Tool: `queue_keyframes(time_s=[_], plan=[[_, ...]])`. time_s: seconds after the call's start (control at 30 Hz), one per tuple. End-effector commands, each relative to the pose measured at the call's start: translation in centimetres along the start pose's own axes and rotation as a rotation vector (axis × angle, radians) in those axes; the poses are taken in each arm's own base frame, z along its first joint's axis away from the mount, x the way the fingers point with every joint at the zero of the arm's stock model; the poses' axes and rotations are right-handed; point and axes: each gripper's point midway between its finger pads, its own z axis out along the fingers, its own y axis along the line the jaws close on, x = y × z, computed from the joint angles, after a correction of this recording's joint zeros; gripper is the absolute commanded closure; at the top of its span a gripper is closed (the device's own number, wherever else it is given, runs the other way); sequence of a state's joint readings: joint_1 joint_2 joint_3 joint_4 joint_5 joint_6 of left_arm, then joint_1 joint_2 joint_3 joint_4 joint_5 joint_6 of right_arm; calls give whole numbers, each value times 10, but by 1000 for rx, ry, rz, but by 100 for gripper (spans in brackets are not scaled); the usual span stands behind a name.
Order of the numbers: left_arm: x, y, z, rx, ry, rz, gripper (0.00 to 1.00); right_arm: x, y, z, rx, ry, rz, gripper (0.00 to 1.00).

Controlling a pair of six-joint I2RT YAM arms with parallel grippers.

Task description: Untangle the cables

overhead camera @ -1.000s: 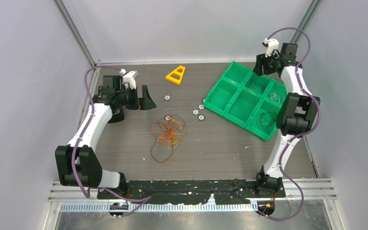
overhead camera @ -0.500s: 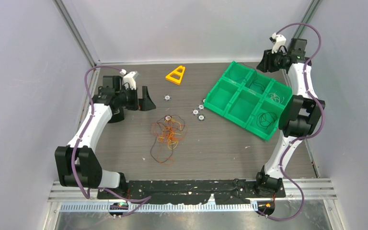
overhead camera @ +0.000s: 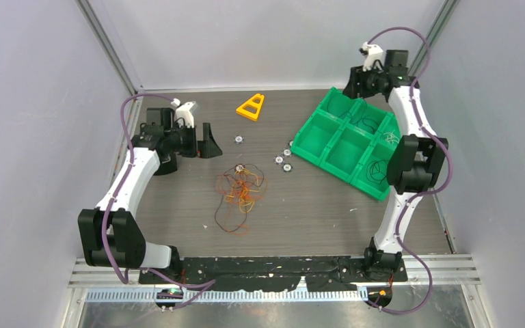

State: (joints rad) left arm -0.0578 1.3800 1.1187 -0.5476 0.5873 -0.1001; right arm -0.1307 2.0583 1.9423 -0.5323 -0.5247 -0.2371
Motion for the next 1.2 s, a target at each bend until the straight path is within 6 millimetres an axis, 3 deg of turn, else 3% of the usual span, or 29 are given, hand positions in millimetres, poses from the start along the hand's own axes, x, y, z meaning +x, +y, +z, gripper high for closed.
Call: queue_keyframes(time_s=[0.0, 0.13, 0.27, 0.4, 0.67, 0.93, 1.07, 1.17], plan=[[-16, -9, -8, 16, -31, 43, 1, -6, 2, 17, 49, 27, -131, 41], [-15, -9, -8, 13, -30, 49, 0, 15, 4, 10, 24, 138, -239, 39], [-13, -9, -6, 23, -28, 31, 0, 35, -2, -1, 50, 229, -278, 48], [-12, -9, -3, 31, -28, 14, 0, 51, -11, -1, 97, 279, -273, 50], [-11, -9, -6, 19, -27, 18, 0, 67, -9, 19, 73, 284, -169, 46], [-6, -7, -10, -2, -23, 27, 1, 73, -13, 38, 79, 270, -45, 51], [-7, -6, -10, -7, -22, 26, 0, 78, -16, 40, 81, 271, -24, 64], [-9, -6, -9, -9, -23, 27, 0, 76, -19, 37, 79, 262, -16, 83]])
